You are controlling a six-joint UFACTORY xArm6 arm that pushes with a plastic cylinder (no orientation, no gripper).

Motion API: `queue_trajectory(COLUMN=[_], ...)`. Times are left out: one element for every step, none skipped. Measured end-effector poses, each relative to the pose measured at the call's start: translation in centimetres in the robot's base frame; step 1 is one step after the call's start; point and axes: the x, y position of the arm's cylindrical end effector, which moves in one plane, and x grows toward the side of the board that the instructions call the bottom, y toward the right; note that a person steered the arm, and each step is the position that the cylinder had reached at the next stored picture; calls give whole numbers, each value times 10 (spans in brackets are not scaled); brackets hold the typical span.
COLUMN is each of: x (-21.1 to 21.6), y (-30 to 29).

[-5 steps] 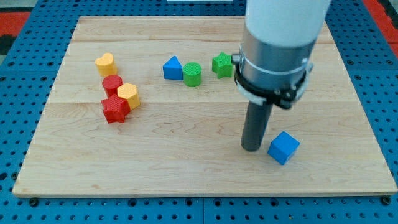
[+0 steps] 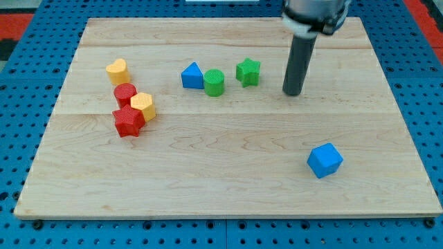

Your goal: Push the blue triangle above to the blue cube

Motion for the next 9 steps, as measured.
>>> queue_trajectory(x=[-33,-23,-37,-37,-31,-54,-32,-3,24], y=[-30,-96,-123,-157,-184,-203,-277,-256,-215])
